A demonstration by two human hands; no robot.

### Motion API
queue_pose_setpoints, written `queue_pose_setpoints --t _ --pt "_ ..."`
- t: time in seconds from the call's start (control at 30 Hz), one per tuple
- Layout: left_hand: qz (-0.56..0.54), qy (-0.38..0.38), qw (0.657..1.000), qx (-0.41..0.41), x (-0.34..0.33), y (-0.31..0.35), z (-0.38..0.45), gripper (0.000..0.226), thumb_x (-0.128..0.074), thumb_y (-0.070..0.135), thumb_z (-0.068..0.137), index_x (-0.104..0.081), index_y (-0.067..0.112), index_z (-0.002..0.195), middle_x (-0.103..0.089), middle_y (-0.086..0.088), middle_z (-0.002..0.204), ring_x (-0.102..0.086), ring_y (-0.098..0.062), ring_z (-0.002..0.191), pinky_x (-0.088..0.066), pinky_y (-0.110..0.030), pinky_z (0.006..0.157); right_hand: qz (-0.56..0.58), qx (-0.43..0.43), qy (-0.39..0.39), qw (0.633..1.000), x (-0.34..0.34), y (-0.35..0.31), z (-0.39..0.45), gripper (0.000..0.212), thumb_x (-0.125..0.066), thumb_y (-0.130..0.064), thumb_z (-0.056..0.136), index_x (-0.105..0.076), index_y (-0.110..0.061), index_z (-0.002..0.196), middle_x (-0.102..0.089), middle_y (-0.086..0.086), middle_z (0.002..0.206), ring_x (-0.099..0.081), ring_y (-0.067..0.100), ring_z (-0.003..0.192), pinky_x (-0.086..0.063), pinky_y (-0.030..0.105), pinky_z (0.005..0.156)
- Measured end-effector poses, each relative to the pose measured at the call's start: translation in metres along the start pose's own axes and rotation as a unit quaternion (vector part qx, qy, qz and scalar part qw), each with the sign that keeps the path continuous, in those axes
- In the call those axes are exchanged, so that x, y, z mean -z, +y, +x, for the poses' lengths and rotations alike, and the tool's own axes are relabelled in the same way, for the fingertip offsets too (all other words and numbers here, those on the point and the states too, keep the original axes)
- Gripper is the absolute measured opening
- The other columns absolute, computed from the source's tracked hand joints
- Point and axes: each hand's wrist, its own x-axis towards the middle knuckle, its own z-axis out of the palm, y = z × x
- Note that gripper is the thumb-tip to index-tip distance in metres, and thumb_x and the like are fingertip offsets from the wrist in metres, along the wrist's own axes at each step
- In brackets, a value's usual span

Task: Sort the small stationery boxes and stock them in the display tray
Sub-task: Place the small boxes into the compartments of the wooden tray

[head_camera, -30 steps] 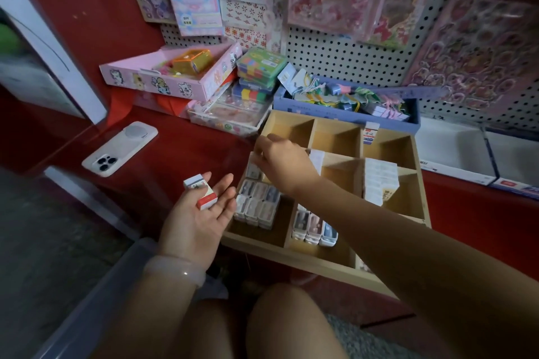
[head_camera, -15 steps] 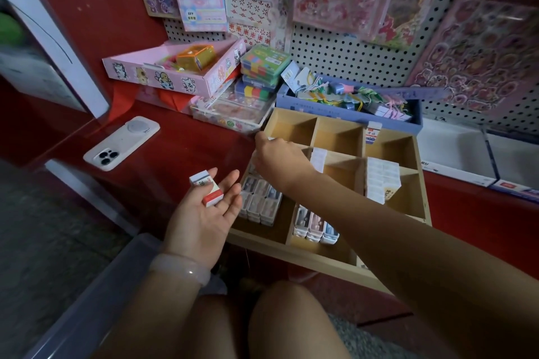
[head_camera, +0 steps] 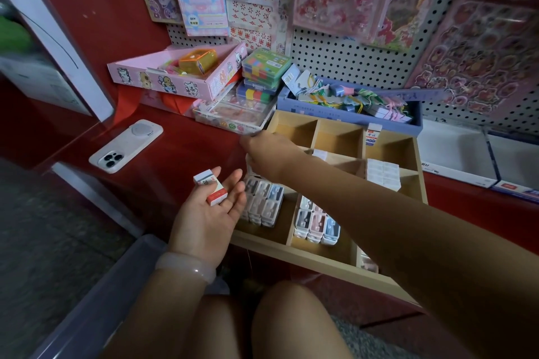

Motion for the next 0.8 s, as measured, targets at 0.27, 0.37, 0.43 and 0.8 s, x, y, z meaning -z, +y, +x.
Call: queue_pose_setpoints --t 0.27,0.37,0.43,0.8 --pt "-0.011 -0.008 1.0 0.008 0.006 0.002 -0.004 0.023 -0.043 0.014 0.097 -0.056 0.013 0.115 -0.073 -0.009 0.087 -0.07 -0.014 0.071 -0.057 -0.025 0.063 0.212 -0.119 -0.022 0.97 -0.01 0.02 -0.016 0.021 -0.054 -0.016 0.086 -0.039 -0.018 0.072 -0.057 0.013 0.092 -0.049 0.022 0.081 -0.035 0.026 0.065" --pt "-0.013 -0.008 1.0 0.009 0.008 0.002 -0.004 0.022 -0.043 0.014 0.097 -0.056 0.013 0.115 -0.073 -0.008 0.083 -0.07 -0.014 0.069 -0.058 -0.026 0.063 0.219 -0.116 -0.037 0.968 -0.012 0.022 -0.017 0.01 -0.055 -0.015 0.085 -0.046 -0.011 0.086 -0.054 0.007 0.09 -0.048 0.019 0.083 -0.036 0.026 0.065" --pt "-0.013 -0.006 1.0 0.006 0.01 0.003 -0.003 0.022 -0.042 0.015 0.097 -0.056 0.013 0.115 -0.073 -0.008 0.081 -0.07 -0.013 0.069 -0.058 -0.026 0.063 0.199 -0.086 -0.042 0.975 -0.009 0.024 -0.016 0.011 -0.056 -0.011 0.083 -0.045 -0.011 0.086 -0.054 0.008 0.089 -0.048 0.021 0.081 -0.038 0.028 0.066" --pt "-0.015 0.005 1.0 -0.001 0.014 0.007 -0.002 0.023 -0.042 0.014 0.097 -0.056 0.013 0.115 -0.073 -0.006 0.079 -0.069 -0.013 0.066 -0.058 -0.025 0.062 0.198 -0.119 -0.04 0.972 -0.015 0.016 -0.012 0.021 -0.059 -0.024 0.09 -0.051 -0.009 0.103 -0.062 0.015 0.11 -0.059 0.03 0.1 -0.046 0.033 0.078"
